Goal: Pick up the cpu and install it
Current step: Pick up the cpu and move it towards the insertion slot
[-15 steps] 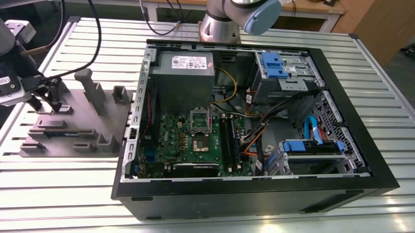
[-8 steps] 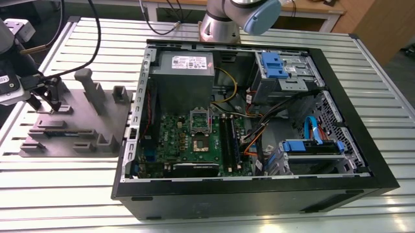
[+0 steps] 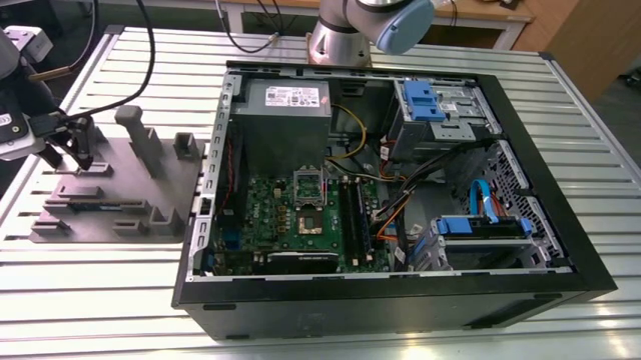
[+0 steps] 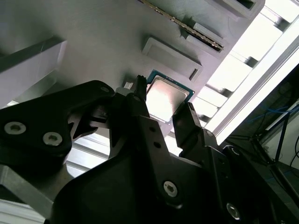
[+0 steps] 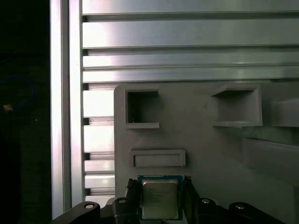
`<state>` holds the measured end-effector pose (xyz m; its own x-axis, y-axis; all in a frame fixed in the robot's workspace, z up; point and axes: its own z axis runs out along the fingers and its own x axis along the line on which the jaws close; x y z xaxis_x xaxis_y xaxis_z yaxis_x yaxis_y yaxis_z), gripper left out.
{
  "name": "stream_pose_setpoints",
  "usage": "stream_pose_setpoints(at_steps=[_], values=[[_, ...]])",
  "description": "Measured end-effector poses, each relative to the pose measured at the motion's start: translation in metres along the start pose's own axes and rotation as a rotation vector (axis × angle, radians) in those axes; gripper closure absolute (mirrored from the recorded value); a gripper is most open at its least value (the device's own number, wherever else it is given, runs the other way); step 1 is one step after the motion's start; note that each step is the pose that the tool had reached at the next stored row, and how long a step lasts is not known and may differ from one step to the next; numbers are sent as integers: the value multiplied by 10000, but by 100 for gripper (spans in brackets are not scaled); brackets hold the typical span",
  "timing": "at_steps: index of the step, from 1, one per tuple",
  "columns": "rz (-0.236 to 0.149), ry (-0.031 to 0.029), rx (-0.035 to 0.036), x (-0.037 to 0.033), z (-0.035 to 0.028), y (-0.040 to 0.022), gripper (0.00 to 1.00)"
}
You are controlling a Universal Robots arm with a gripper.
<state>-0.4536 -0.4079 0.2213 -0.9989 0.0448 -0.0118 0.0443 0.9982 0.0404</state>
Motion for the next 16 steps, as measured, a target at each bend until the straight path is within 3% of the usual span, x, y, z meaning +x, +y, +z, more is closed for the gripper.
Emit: stream_pose_setpoints(at_steps=[16], values=[[0,1,0,-1,-85,3,53]])
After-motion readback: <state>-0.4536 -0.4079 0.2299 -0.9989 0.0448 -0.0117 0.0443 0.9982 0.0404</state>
